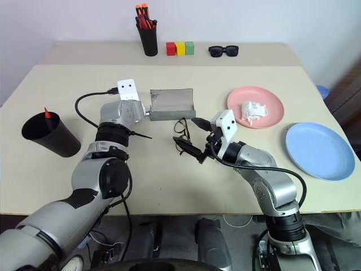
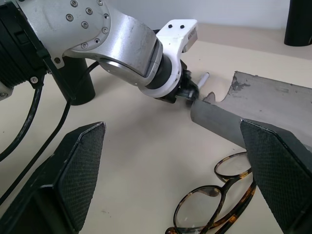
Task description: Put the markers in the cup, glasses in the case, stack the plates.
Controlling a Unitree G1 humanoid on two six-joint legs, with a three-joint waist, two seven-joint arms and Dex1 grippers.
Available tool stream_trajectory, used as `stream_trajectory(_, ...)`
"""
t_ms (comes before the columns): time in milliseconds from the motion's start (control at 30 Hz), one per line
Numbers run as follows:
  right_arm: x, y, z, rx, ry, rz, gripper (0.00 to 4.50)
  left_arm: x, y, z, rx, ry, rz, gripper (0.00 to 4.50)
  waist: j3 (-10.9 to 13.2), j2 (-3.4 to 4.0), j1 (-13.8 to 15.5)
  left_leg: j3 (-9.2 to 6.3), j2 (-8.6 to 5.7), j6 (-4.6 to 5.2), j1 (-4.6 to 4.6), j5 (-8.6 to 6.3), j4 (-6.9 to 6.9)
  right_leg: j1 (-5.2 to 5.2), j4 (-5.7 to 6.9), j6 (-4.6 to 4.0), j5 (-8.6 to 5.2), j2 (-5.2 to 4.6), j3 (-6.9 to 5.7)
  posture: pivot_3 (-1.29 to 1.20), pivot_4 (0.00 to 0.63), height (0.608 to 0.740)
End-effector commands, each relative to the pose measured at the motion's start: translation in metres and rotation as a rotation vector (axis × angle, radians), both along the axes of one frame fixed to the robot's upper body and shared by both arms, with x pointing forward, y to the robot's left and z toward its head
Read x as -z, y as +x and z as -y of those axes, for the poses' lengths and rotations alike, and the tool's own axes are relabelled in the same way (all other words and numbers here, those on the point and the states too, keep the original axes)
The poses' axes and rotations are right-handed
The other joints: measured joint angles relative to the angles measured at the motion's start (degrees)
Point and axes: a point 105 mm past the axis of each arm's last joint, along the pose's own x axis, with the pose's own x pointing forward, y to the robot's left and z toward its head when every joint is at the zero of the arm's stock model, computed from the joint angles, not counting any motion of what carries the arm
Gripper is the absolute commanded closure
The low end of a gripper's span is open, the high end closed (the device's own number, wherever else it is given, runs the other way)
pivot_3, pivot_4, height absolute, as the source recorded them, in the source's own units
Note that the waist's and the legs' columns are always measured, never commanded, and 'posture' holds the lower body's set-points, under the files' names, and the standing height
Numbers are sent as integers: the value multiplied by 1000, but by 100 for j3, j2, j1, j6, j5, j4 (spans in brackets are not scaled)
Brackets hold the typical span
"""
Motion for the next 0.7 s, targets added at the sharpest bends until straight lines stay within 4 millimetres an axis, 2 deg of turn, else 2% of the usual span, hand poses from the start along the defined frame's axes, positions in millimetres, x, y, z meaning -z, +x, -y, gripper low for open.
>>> stream_trajectory(33, -12, -7, -4, -27, 1, 59, 0, -14, 4, -4, -21, 11, 48, 4450, 0, 0, 4, 0, 0, 0, 0, 0, 0, 0, 0, 0, 0, 0, 0, 0, 150, 740)
stream_trajectory(100, -12, -7, -4, -29, 1, 58, 0, -25, 9, -3, 3, 28, 135, 4450, 0, 0, 10, 0, 0, -1, 0, 0, 1, 0, 0, 0, 0, 0, 0, 0, 150, 740)
stream_trajectory(200, -13, -8, -6, -34, 2, 60, 0, -62, 14, -3, 50, 108, 381, 4450, 1, 1, 6, 1, 0, -2, -1, 1, -2, 0, -2, 0, 0, -1, 0, 0, 150, 740)
stream_trajectory(300, -14, -9, -8, -53, -1, 66, 0, -101, 3, -7, 95, 136, 655, 4450, 2, 2, 9, 2, 1, -7, -3, 3, -8, -6, -2, -1, 1, -2, 2, 0, 150, 740)
stream_trajectory(400, -10, -15, -14, -105, -78, 92, 0, -141, -30, -21, 118, 213, 933, 4450, 3, 5, -14, 1, 5, -8, -3, 3, -14, -14, 0, -2, 1, -4, 12, 0, 150, 740)
stream_trajectory(467, -11, -16, -16, -119, -62, 94, 0, -158, -58, -36, 108, 304, 1065, 4450, 3, 5, -12, 1, 5, -9, -3, 3, -13, -15, 0, -3, 1, -4, 13, 0, 150, 740)
stream_trajectory(533, -13, -17, -17, -125, -47, 95, 0, -162, -74, -44, 101, 340, 1116, 4450, 4, 6, 13, 1, 6, -9, -1, 3, -14, -15, 0, -3, 1, -4, 15, 0, 150, 740)
stream_trajectory(633, -12, -16, -20, -139, -48, 95, 0, -165, -109, -72, -10, 462, 1160, 4450, 4, 6, 29, 3, 4, -8, 1, 3, 0, -1, 0, -4, 2, -6, 10, 0, 150, 740)
stream_trajectory(700, -10, -15, -23, -154, -46, 88, 0, -158, -136, -95, -95, 601, 1133, 4450, 4, 6, 28, 3, 3, -6, 3, 3, 8, 7, -2, -4, 2, -8, 10, 0, 150, 740)
